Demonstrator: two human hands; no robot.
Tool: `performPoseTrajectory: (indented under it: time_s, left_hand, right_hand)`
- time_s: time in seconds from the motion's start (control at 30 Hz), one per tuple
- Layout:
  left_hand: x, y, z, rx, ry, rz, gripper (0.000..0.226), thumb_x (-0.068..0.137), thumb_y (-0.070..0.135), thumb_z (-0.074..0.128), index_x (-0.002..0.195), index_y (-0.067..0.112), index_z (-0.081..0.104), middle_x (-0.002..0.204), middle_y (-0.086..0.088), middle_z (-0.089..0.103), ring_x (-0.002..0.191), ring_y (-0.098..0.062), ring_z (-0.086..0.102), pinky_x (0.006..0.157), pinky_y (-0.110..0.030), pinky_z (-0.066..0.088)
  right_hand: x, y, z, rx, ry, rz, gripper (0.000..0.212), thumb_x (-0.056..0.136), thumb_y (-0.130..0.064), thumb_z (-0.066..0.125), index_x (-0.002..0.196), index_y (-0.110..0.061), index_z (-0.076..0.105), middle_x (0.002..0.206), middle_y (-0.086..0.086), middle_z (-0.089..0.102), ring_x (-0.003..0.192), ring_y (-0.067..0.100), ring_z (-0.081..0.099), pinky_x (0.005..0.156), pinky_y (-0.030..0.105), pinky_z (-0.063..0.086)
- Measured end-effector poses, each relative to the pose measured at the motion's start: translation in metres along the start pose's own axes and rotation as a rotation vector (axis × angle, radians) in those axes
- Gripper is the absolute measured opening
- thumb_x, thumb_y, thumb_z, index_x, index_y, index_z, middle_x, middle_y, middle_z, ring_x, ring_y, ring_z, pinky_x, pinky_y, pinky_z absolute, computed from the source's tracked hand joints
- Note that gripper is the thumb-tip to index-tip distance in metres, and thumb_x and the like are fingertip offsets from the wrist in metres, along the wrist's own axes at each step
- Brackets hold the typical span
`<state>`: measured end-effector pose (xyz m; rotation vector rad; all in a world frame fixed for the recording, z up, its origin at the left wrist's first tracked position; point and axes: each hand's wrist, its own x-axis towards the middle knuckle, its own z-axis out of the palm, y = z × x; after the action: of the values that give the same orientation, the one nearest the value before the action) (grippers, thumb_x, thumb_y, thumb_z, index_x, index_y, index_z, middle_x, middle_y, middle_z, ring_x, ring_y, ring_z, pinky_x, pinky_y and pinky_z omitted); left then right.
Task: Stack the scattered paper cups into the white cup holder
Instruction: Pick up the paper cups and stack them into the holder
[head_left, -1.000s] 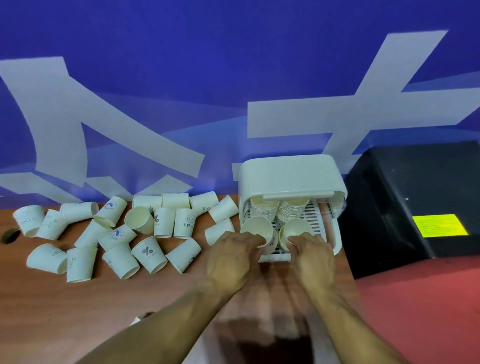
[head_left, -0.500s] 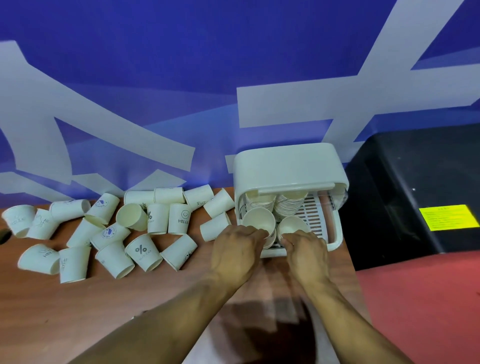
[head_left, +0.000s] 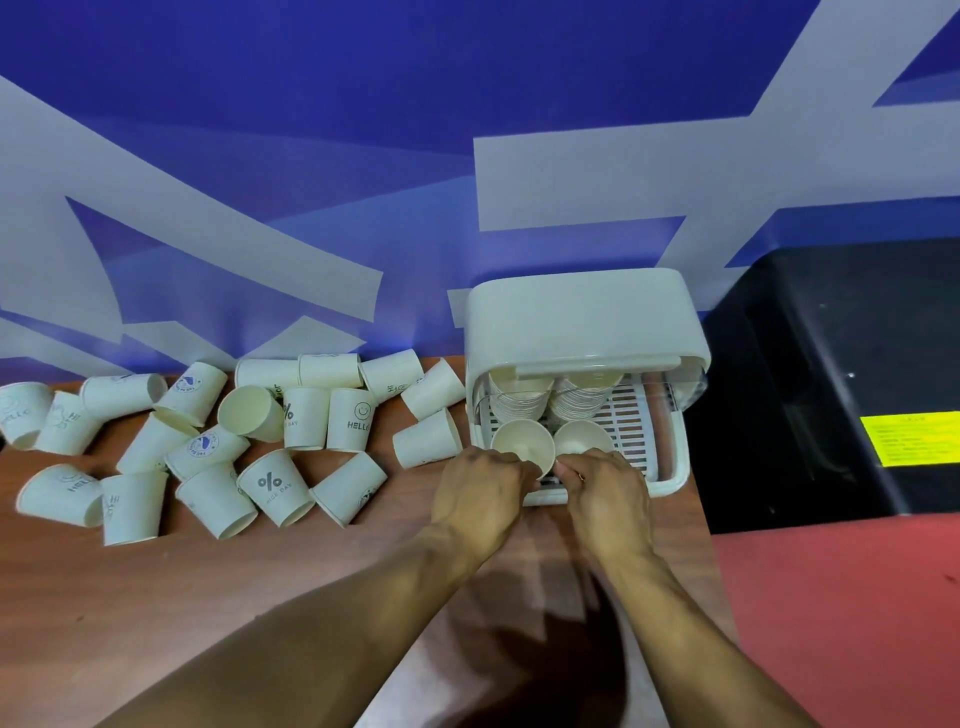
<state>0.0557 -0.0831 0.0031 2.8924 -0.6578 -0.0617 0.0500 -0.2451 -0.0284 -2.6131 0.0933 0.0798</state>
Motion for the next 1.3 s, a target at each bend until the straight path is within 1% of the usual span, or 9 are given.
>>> performPoseTrajectory:
  time_s: [0.13, 0.2, 0.37, 0.47, 0.6, 0.77, 0.87, 0.97, 1.3]
  left_hand:
    - [-0.001, -0.004, 0.008, -0.026, -0.059, -0.064, 0.023, 0.096, 0.033, 0.053, 0.089, 0.022, 0.072, 0.081, -0.004, 0.071, 0.072, -0.033, 0.063, 0.058, -0.027, 0.033]
    - [0.001, -0.005, 0.01, -0.064, -0.09, -0.095, 0.024, 0.097, 0.033, 0.051, 0.092, 0.022, 0.072, 0.084, -0.005, 0.072, 0.076, -0.034, 0.063, 0.065, -0.029, 0.042]
    - [0.005, -0.004, 0.009, -0.076, -0.174, -0.107, 0.02, 0.099, 0.031, 0.049, 0.101, 0.024, 0.068, 0.097, -0.006, 0.071, 0.088, -0.031, 0.064, 0.077, -0.032, 0.039]
    - [-0.005, -0.008, 0.008, -0.298, -0.096, -0.184, 0.024, 0.097, 0.035, 0.055, 0.115, 0.025, 0.068, 0.109, -0.002, 0.071, 0.096, -0.027, 0.065, 0.084, -0.031, 0.044]
    - [-0.037, -0.03, -0.013, -0.541, 0.107, -0.28, 0.033, 0.093, 0.041, 0.061, 0.122, 0.026, 0.066, 0.118, 0.007, 0.068, 0.105, -0.011, 0.061, 0.095, -0.026, 0.045]
    - [-0.099, -0.079, -0.036, -0.53, 0.226, -0.43, 0.029, 0.089, 0.043, 0.064, 0.112, 0.027, 0.069, 0.104, 0.008, 0.071, 0.095, -0.01, 0.064, 0.086, -0.03, 0.049]
    - [-0.143, -0.104, -0.051, -0.486, 0.276, -0.523, 0.026, 0.089, 0.046, 0.064, 0.111, 0.032, 0.069, 0.105, 0.015, 0.07, 0.086, 0.001, 0.061, 0.079, -0.021, 0.048]
    - [-0.184, -0.122, -0.071, -0.453, 0.327, -0.594, 0.023, 0.089, 0.043, 0.066, 0.11, 0.033, 0.068, 0.103, 0.017, 0.068, 0.083, 0.003, 0.057, 0.072, -0.017, 0.041]
    - [-0.291, -0.198, -0.101, -0.41, 0.478, -0.804, 0.017, 0.089, 0.042, 0.066, 0.104, 0.035, 0.068, 0.095, 0.02, 0.064, 0.081, 0.001, 0.058, 0.07, -0.02, 0.045]
  right_hand:
    - [0.003, 0.002, 0.002, 0.025, -0.018, 0.014, 0.01, 0.088, -0.025, 0.066, 0.086, -0.024, 0.076, 0.08, -0.001, 0.069, 0.081, 0.025, 0.056, 0.066, 0.032, 0.041]
    - [0.003, 0.003, 0.002, 0.049, -0.014, 0.028, 0.011, 0.088, -0.025, 0.067, 0.094, -0.025, 0.076, 0.086, 0.0, 0.071, 0.086, 0.025, 0.058, 0.069, 0.031, 0.041]
    - [0.006, 0.004, 0.003, -0.016, -0.021, 0.008, 0.008, 0.087, -0.023, 0.068, 0.085, -0.02, 0.075, 0.079, 0.005, 0.069, 0.08, 0.029, 0.059, 0.062, 0.028, 0.028]
    - [0.004, -0.001, 0.004, -0.022, 0.002, 0.035, 0.008, 0.084, -0.018, 0.071, 0.09, -0.015, 0.075, 0.084, 0.008, 0.068, 0.084, 0.031, 0.061, 0.065, 0.029, 0.035]
    - [-0.013, -0.018, -0.001, 0.002, 0.171, -0.063, 0.028, 0.077, -0.009, 0.078, 0.103, -0.002, 0.07, 0.098, 0.015, 0.067, 0.092, 0.036, 0.061, 0.08, 0.04, 0.051]
    - [-0.027, -0.062, 0.002, 0.004, 0.217, -0.205, 0.031, 0.077, -0.011, 0.078, 0.106, -0.006, 0.069, 0.097, 0.011, 0.065, 0.087, 0.032, 0.057, 0.075, 0.038, 0.049]
    - [-0.045, -0.103, 0.007, 0.055, 0.231, -0.321, 0.024, 0.082, -0.018, 0.071, 0.104, -0.009, 0.069, 0.096, 0.007, 0.065, 0.087, 0.028, 0.06, 0.075, 0.035, 0.049]
    - [-0.062, -0.143, 0.013, 0.081, 0.154, -0.385, 0.028, 0.079, -0.017, 0.076, 0.105, -0.011, 0.07, 0.097, 0.006, 0.066, 0.09, 0.027, 0.061, 0.075, 0.034, 0.049]
    - [-0.082, -0.266, 0.05, 0.056, -0.094, -0.582, 0.033, 0.081, -0.03, 0.073, 0.112, -0.023, 0.067, 0.102, -0.005, 0.064, 0.091, 0.017, 0.062, 0.073, 0.033, 0.052]
